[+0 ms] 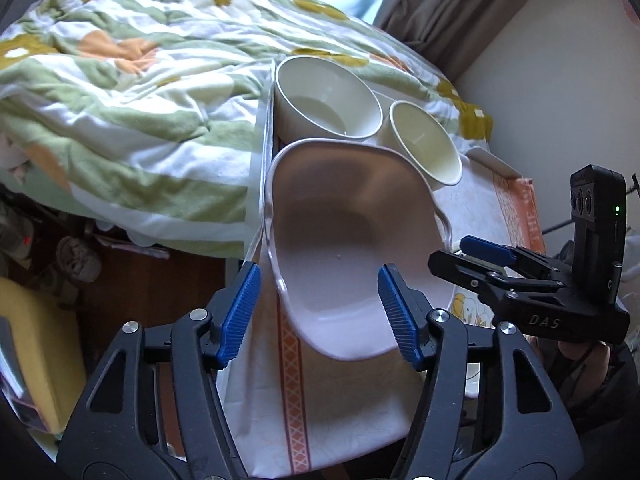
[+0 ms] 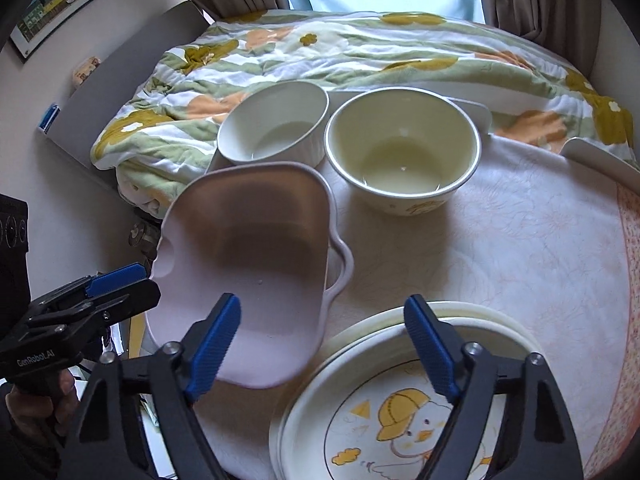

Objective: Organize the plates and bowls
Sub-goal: 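Reach the left gripper to the pink square dish rim and close, then lift and carry the pink dish with the left gripper toward the orange runner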

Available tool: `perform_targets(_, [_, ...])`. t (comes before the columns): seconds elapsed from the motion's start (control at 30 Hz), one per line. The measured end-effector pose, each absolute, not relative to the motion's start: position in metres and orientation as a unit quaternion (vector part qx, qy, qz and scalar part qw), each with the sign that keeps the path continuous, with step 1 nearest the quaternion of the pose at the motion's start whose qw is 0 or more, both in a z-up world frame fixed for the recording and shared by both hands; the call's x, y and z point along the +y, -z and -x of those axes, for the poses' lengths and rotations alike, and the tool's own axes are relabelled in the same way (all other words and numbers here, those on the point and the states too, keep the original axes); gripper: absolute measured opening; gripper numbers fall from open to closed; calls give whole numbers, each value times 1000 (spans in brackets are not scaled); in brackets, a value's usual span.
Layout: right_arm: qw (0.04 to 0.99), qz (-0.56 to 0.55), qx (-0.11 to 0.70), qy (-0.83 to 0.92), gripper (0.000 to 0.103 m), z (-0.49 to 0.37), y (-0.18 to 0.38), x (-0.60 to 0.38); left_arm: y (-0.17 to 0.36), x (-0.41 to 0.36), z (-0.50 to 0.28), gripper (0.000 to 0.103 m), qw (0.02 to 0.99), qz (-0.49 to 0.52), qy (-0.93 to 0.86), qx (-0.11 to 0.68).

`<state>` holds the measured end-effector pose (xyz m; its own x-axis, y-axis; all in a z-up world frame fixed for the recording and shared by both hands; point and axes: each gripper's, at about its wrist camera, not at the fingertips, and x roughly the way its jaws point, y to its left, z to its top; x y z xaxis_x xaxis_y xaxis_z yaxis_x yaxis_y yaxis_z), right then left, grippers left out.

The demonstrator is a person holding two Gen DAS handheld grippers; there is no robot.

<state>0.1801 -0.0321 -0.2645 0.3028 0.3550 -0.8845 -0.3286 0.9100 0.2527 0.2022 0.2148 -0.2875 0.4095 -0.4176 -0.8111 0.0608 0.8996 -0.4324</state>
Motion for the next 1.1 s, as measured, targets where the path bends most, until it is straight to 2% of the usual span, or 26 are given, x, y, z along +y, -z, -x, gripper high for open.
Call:
perform_targets(0.13, [807,-13,555,-201,65,-182,268,-31,296,211,-210,50,816,155,155,535])
perform_targets(0.27, [805,-5,560,-196,56,-186,273,-27,303,208,-213,49,812,149,156,543])
perform_targets(0.37, [801,1,565,-198,43,-189,279,-22,311,205,-217,35,807,141,150,553])
perform_targets(0.4, [799,1,567,-199,35,-191,282,-21,314,204,-218,32,806,137,148,557])
perform_targets(0.47, [794,3,574,-201,30,-193,287,-17,318,202,-220,27,804,128,141,563])
perform_targets(0.53, [792,8,575,-203,21,-193,290,-13,321,202,-221,15,805,123,136,565])
perform_targets(0.6, [793,17,574,-205,16,-191,291,-10,322,203,-221,13,807,117,128,564])
perform_targets(0.8, [801,22,559,-213,13,-186,283,-10,309,202,-219,13,818,99,119,554])
perform_targets(1.1, [831,-15,515,-211,11,-176,235,-48,251,171,-212,13,846,73,132,512])
